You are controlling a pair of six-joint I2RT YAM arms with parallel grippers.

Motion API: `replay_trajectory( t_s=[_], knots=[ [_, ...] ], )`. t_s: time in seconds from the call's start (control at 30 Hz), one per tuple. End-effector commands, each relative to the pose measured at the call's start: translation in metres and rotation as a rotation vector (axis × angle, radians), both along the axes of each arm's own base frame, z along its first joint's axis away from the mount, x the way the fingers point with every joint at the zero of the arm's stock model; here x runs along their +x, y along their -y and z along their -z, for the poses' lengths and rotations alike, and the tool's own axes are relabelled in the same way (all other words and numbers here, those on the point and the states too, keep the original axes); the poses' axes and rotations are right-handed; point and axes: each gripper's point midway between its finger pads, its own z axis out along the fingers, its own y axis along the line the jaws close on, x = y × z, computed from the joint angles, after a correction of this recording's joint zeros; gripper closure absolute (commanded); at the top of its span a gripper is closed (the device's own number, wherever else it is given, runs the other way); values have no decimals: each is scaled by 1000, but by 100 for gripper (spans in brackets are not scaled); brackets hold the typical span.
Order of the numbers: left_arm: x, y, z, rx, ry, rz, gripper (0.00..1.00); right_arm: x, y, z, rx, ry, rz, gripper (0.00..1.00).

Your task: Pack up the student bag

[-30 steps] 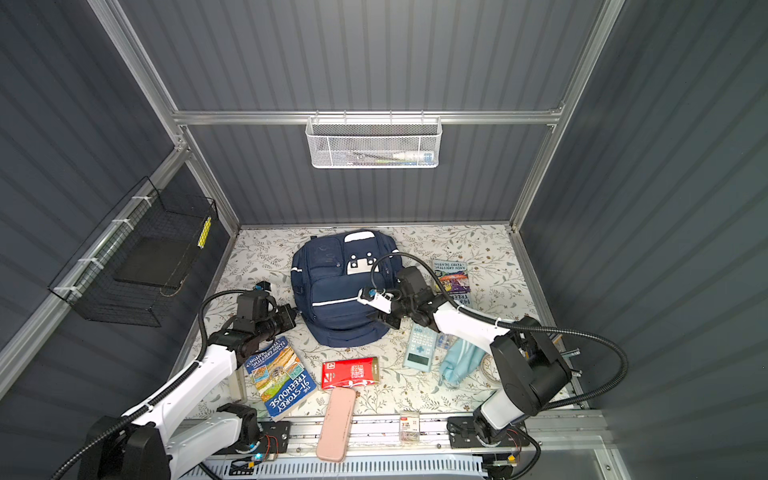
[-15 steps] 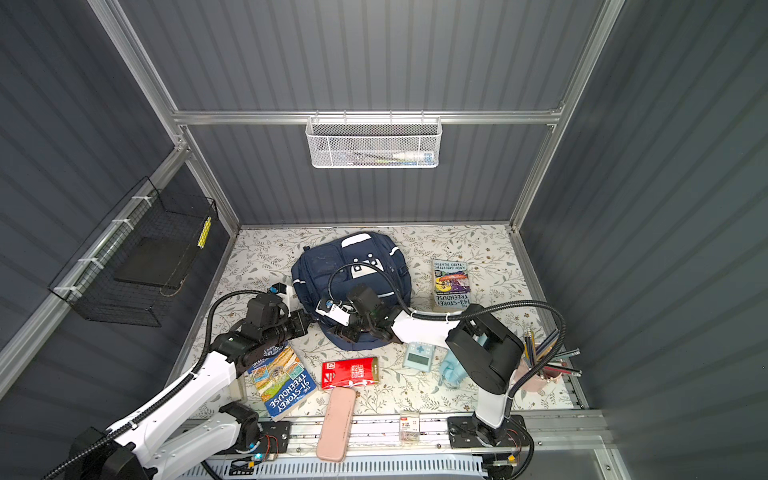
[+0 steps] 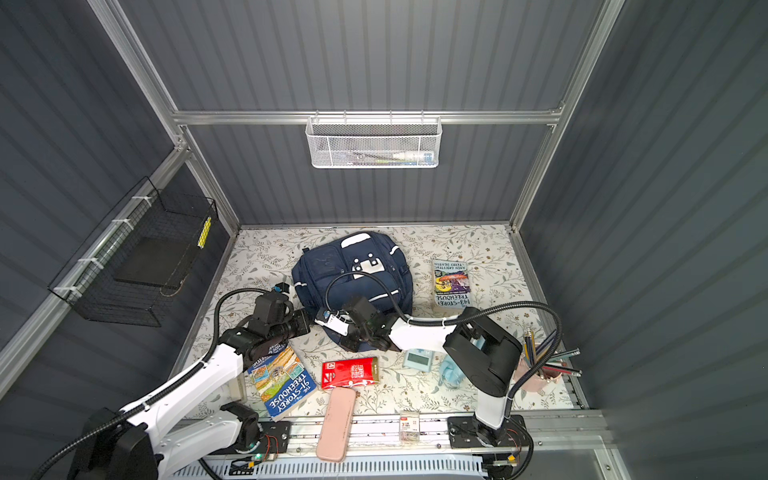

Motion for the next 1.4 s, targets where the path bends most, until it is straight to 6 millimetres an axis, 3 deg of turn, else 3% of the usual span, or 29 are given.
replay_trajectory(
  t_s=[0.0, 0.07, 0.2, 0.37, 0.63, 0.73, 0.8, 0.87, 0.93, 0.97, 1.1, 1.23, 1.37],
  knots=[
    [27, -40, 3, 16, 42, -139, 100, 1, 7, -17, 10, 79, -25, 100],
    [36, -59, 6, 4, 49, -200, 100, -1, 9, -21, 19, 86, -43, 100],
    [55, -86, -7, 163, 97, -260, 100, -17, 13, -23, 33, 100, -141, 100],
    [76, -92, -12, 147, 114, -278, 100, -23, 23, -24, 62, 72, -210, 100],
    [73, -113, -11, 241, 125, -326, 100, -13, 41, -26, 42, 109, -185, 100],
    [77, -91, -14, 151, 142, -241, 100, -15, 38, -33, 85, 51, -203, 96],
    [78, -71, -33, 81, 202, -161, 86, -15, 30, -40, 108, -7, -191, 73],
    [71, -60, -54, 174, 245, -126, 50, -10, 26, -48, 126, -43, -147, 59],
    [64, -55, -61, 198, 239, -112, 21, -9, 26, -58, 166, -54, -108, 53],
    [61, -54, -63, 184, 236, -111, 10, -8, 28, -64, 192, -53, -78, 50],
    [55, -39, -77, 165, 248, -54, 2, 15, 52, -84, 261, -12, 195, 39],
    [59, 6, -84, 184, 272, 117, 0, 41, 97, -93, 303, -114, 522, 28],
    [62, 66, -77, 297, 298, 329, 0, 63, 153, -86, 327, -256, 791, 22]
  ],
)
